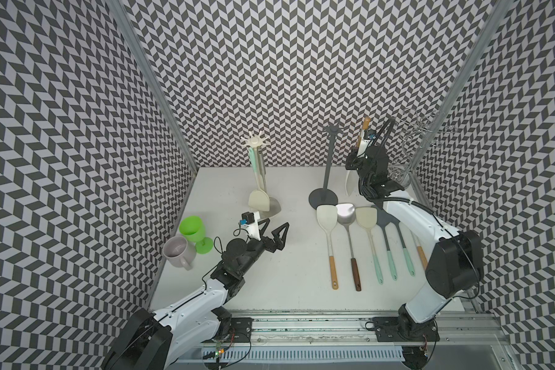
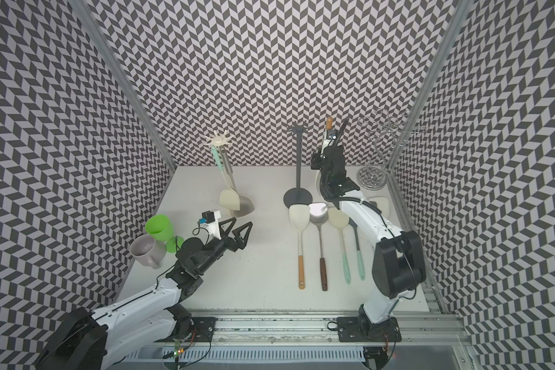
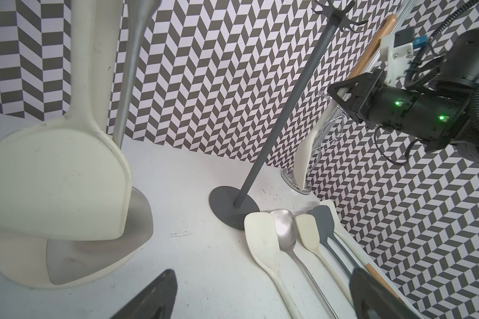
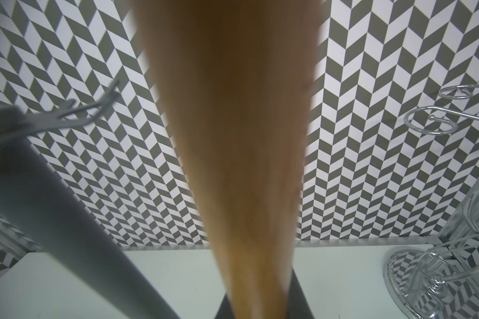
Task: Take the spatula off the kitchen utensil rack
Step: Take off the spatula from the rack, then place the spatula at the center of the board.
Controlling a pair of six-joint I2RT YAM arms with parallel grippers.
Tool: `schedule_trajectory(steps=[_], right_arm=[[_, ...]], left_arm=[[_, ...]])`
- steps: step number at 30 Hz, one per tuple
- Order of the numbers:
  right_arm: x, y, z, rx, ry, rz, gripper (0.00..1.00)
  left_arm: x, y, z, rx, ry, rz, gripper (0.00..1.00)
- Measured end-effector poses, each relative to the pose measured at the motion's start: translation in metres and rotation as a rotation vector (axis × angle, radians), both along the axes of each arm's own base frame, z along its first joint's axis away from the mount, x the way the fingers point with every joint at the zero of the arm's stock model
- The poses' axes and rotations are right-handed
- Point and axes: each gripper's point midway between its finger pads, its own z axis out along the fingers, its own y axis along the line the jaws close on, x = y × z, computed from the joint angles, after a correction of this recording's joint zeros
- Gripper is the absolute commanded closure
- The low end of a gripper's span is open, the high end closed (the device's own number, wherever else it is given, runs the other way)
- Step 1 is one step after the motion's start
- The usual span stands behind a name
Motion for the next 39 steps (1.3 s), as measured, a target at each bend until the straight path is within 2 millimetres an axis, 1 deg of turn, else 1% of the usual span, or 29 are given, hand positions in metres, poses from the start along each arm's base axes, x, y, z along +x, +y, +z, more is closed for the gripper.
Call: schedule_trajectory(steps=[5,8,10,15,19,22,28,31,34,37,39], right_arm=[[-0.039,0.002,0.007,0.014,0.001,0.088,1.00],[-0.056,0.008,0.006,0.016,0.015,0.155,1.00],[-0.067,0.015,0.000,0.017,0.033,0.208,1.00],[-0.095,0.033,-0.024,0.018,0.109,0.324,1.00],[-0.116,0.055,-0.041,0.010,0.161,0.412,1.00],[-0.127,0.071,-0.053,-0.006,0.193,0.462,1.00],[-0.147,0.096,-0.070,-0.070,0.242,0.531,1.00],[-0.155,0.102,-0.084,-0.099,0.280,0.541,1.00],[-0.162,0.102,-0.098,-0.122,0.332,0.532,1.00],[-0.170,0.101,-0.111,-0.145,0.392,0.510,1.00],[-0.175,0.099,-0.118,-0.162,0.431,0.494,1.00]], left_arm=[[-0.001,-0.001,0.000,-0.005,0.001,-0.006,0.01],[-0.002,-0.001,0.000,-0.006,0.001,-0.009,0.01],[-0.002,-0.001,0.000,-0.006,0.000,-0.009,0.02],[-0.004,0.000,0.000,-0.008,-0.002,-0.011,0.01],[-0.006,0.001,0.005,-0.016,-0.016,-0.014,0.01],[-0.009,0.001,0.011,-0.026,-0.032,-0.020,0.01],[-0.016,-0.001,0.022,-0.069,-0.046,-0.057,0.01],[-0.021,-0.004,0.027,-0.100,-0.041,-0.091,0.01],[-0.025,-0.008,0.027,-0.121,-0.023,-0.121,0.01],[-0.023,-0.012,0.028,-0.131,0.018,-0.136,0.01],[-0.019,-0.017,0.035,-0.134,0.049,-0.149,0.01]])
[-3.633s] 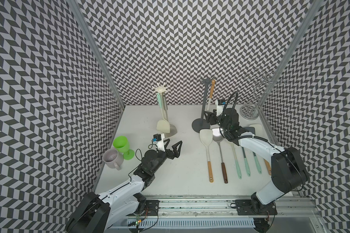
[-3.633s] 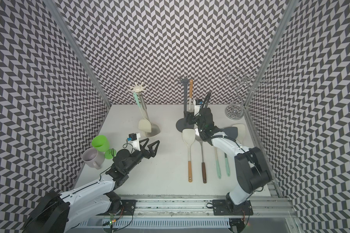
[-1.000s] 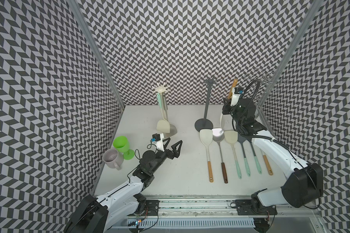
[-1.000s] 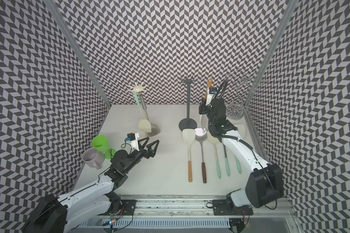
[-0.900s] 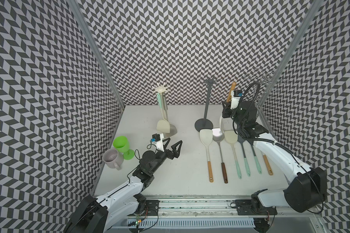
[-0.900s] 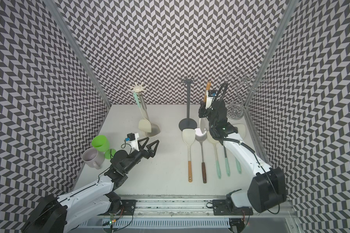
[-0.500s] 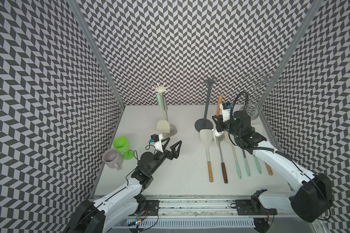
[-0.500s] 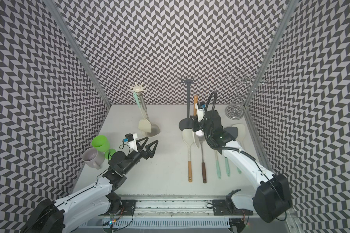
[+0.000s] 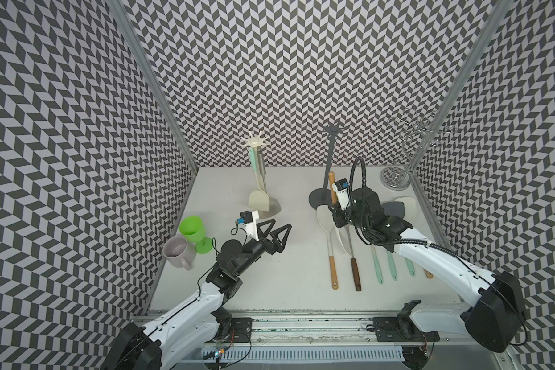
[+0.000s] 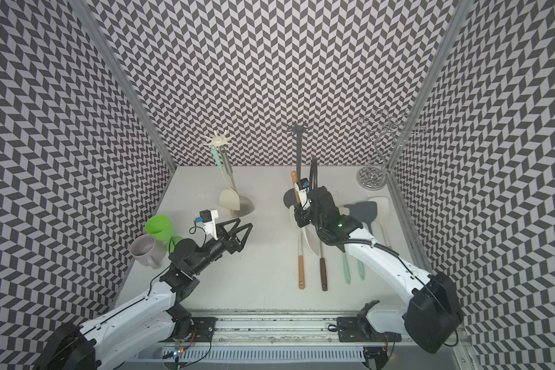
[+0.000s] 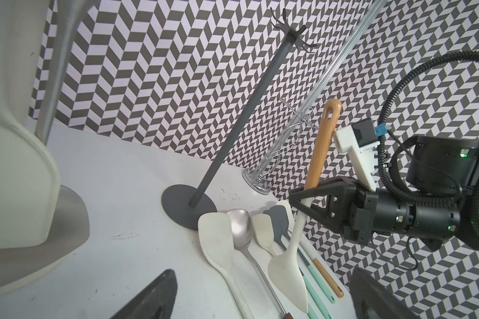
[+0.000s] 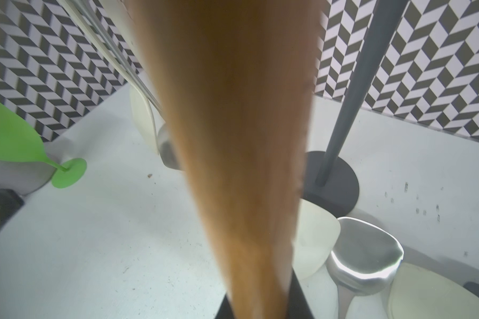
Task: Take the spatula off the kitchen utensil rack
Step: Place the spatula at the center of the board.
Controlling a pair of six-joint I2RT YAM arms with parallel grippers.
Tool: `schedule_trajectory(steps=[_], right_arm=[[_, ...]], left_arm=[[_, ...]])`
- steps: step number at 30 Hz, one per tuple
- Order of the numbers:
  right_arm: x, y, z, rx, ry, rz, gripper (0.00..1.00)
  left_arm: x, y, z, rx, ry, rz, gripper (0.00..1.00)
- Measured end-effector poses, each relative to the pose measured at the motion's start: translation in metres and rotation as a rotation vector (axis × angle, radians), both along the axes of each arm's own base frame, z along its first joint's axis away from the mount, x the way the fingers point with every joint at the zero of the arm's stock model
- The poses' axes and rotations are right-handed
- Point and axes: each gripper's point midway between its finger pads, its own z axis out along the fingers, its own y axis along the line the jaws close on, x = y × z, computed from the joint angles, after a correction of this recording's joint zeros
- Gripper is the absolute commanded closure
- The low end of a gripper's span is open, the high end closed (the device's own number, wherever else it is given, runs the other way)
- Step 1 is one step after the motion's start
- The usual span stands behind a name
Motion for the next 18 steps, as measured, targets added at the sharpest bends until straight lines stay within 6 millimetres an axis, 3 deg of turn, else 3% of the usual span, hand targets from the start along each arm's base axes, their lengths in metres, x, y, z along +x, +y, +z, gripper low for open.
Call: schedule_trajectory(steps=[7,13,18], right_arm=[[-0.021,-0.008,-0.008,-0.024,0.033,-0.004,1.00],[-0.045,-0.020,-0.006,0.018,0.003,0.000,1.00],[-0.058,-0.007,-0.013,0.037,-0.012,0.045,1.00]], left_arm=[[0.017,-0.026,0.037,0.001,0.078,-0.077,0.01],[0.018,-0.044,0.023,0.009,0.192,-0.179,0.01],[0.015,-0.054,0.015,-0.010,0.259,-0.237,0.01]])
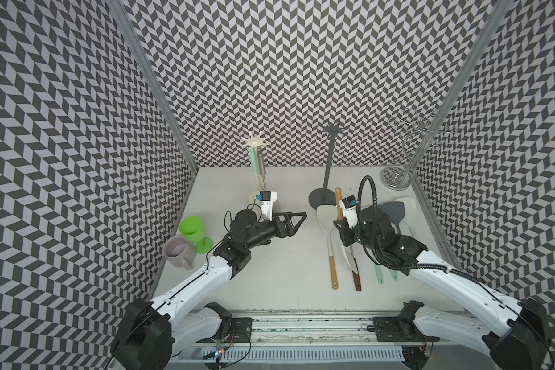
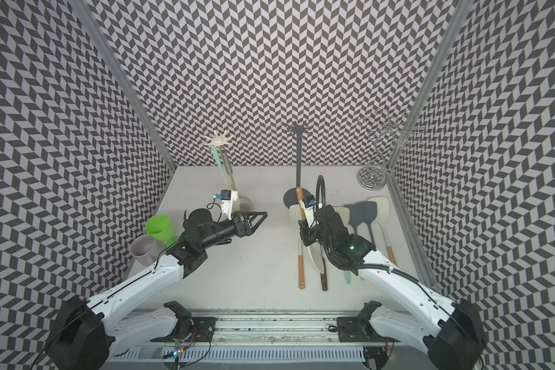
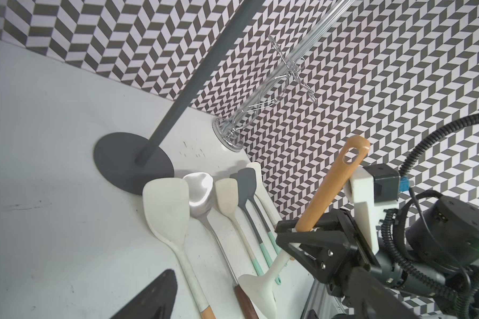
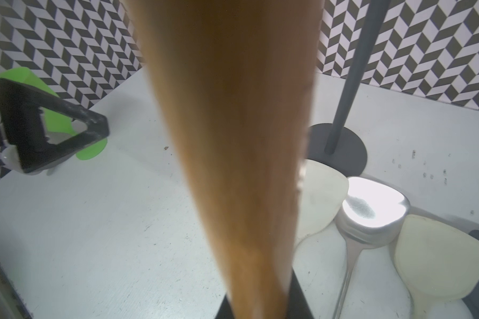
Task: Take the spatula off the kitchen utensil rack
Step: Place the spatula at the center of the board.
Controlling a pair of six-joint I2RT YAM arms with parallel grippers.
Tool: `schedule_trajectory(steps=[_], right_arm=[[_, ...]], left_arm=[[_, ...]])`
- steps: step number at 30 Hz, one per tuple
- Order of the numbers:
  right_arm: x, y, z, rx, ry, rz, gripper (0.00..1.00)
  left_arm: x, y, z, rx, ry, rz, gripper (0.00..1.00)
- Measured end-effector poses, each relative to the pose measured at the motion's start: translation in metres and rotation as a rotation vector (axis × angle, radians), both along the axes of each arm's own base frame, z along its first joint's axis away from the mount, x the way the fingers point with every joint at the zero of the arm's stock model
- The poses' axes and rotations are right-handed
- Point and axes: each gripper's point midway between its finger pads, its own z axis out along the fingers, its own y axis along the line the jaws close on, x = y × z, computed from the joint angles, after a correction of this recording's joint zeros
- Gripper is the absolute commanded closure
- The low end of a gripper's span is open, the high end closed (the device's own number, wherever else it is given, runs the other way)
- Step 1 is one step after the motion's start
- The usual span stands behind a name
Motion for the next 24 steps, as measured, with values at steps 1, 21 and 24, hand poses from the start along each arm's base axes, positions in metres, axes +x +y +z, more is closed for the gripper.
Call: schedule_trajectory(steps=[1,21,24], right_arm=[[-0.003,0.003,-0.002,-0.004,0.001,0.011,1.00],[0.013,0.049,-0.010,-0.216,-0.090,-0.032,1.00],[0.017,0.051,-0.008,-0.242,-0.099,-0.071,1.00]], left_arm=[[0.001,-0.002,0.000,-0.003,0.008,-0.009,0.01],[0.014,-0.023,0.032,-0.109,0.014,-0.073,0.06],[0.024,-0.026,0.030,-0.105,0.025,-0.068,0.10]])
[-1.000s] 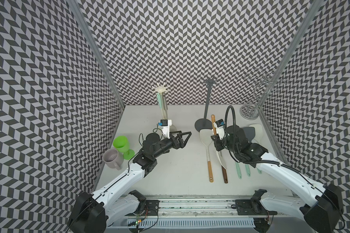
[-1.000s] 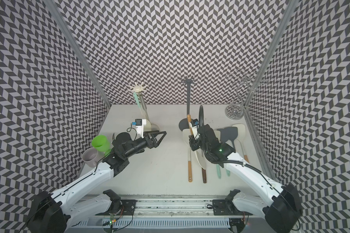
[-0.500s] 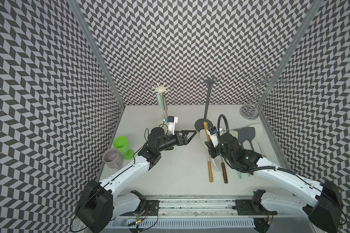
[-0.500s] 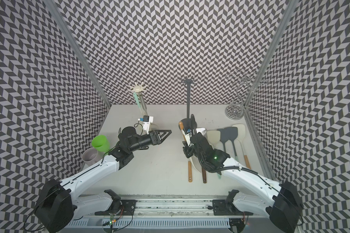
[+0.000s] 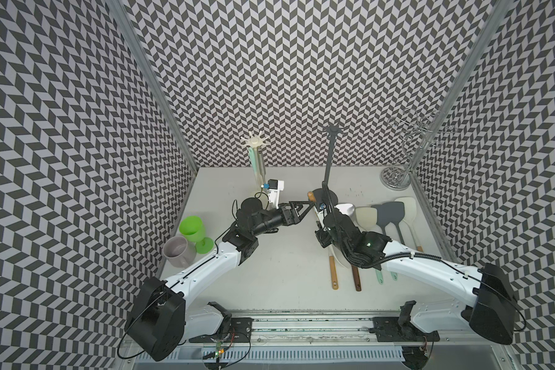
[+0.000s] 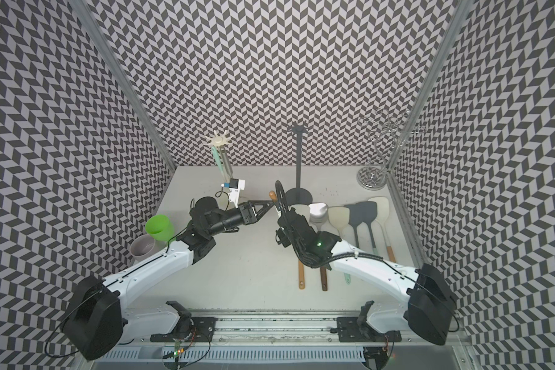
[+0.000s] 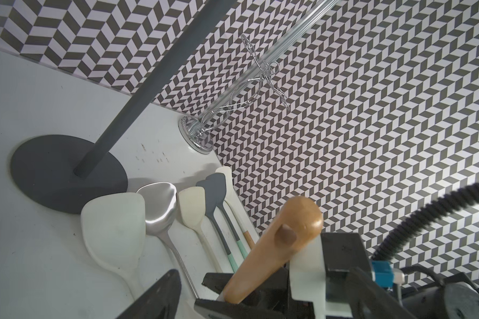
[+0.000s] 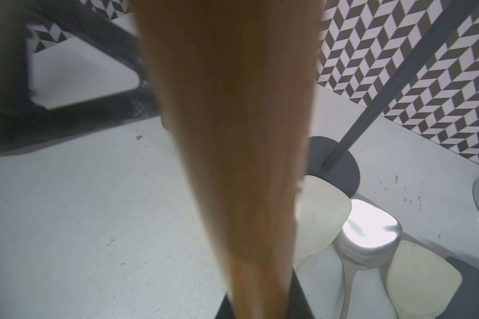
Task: Take the spatula off the kitchen utensil rack
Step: Place the spatula at the center of the board.
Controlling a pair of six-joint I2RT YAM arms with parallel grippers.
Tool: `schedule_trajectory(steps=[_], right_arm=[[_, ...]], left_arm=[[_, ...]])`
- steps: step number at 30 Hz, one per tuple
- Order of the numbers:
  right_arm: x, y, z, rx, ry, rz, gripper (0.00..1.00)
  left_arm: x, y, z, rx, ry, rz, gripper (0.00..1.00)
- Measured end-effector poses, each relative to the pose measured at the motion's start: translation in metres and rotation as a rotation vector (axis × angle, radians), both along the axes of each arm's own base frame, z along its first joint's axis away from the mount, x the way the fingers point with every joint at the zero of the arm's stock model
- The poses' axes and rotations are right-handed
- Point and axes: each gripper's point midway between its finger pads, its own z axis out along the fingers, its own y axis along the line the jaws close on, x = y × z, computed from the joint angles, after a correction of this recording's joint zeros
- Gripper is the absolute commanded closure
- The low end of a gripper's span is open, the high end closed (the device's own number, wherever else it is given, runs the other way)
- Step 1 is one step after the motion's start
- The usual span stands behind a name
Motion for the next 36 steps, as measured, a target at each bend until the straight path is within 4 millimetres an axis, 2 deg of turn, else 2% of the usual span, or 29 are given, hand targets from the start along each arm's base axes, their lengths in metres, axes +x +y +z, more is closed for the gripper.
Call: schedule_trajectory(steps=[3,7,11,23,28,30,33,36], right_arm=[[0.003,-0.001,0.001,-0.036,-0.025,-0.028,1.00],[-0.010,0.012,-0.006,-0.082,-0.028,0.022,1.00],[-0.013,0.015,-0.005,-0.097,-0.045,0.036,1.00],[-0.008,0.007,-0.009,-0.168,-0.102,0.023,1.00],[-0.002,0.010,-0.010,-0.177,-0.125,0.007,0.99],[-0.001,0.012,-0.011,-0.172,-0.126,0.006,0.79],[0.001,0.016,-0.004,-0.131,-0.132,0.000,0.57],[0.003,0.025,0.014,-0.048,-0.151,0.003,0.42]], left_arm=[[0.010,0.000,-0.001,0.002,0.008,0.017,0.18],[0.017,-0.001,-0.005,-0.002,0.023,0.025,0.28],[0.022,0.005,-0.003,-0.014,0.023,0.044,0.37],[0.031,0.001,-0.012,-0.024,0.029,0.043,1.00],[0.033,0.004,-0.011,-0.033,0.026,0.059,1.00],[0.035,0.005,-0.012,-0.033,0.026,0.066,1.00],[0.035,0.006,-0.013,-0.033,0.032,0.068,1.00],[0.037,0.008,-0.016,-0.033,0.043,0.071,1.00]])
